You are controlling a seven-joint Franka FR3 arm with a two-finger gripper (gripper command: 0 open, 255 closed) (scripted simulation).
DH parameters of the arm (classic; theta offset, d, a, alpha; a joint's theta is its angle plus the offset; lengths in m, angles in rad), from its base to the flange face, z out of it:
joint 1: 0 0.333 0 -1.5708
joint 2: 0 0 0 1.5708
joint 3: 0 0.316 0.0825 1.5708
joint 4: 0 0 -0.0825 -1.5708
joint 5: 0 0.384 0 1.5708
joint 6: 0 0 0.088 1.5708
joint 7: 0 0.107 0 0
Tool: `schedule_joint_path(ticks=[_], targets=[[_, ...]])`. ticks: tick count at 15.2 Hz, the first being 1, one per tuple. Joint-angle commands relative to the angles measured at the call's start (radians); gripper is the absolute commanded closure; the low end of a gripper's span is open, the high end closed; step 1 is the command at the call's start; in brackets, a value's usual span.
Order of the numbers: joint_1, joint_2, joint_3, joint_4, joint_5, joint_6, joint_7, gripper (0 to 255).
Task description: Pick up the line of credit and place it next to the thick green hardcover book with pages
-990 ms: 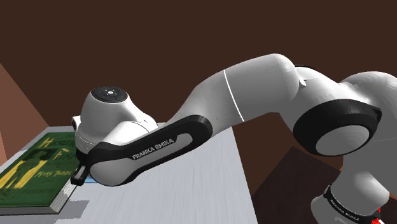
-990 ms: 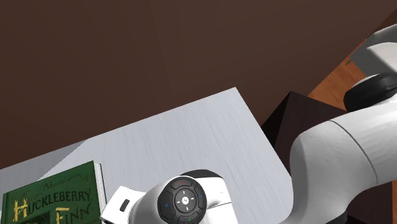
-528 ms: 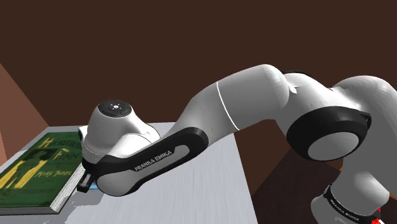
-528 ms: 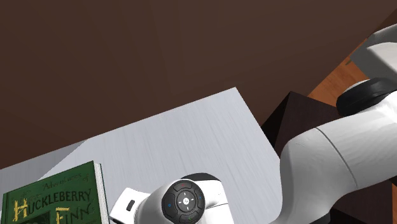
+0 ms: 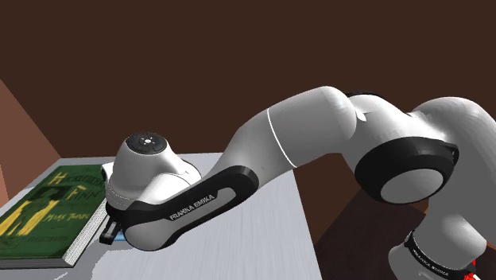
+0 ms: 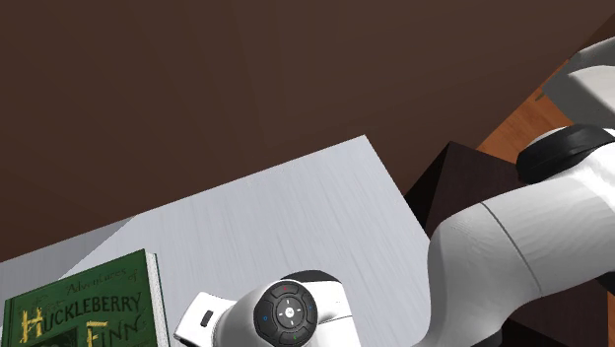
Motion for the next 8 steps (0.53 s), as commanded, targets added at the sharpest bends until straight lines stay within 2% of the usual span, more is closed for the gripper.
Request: schedule_joint_path(ticks=[1,2,3,8], targets=[[0.000,0.000,0.000,0.000,0.000,0.000,0.000,255],[0.000,0.000,0.000,0.000,0.000,0.000,0.000,255],[0.000,0.000,0.000,0.000,0.000,0.000,0.000,0],[0.000,0.000,0.000,0.000,0.000,0.000,0.000,0]])
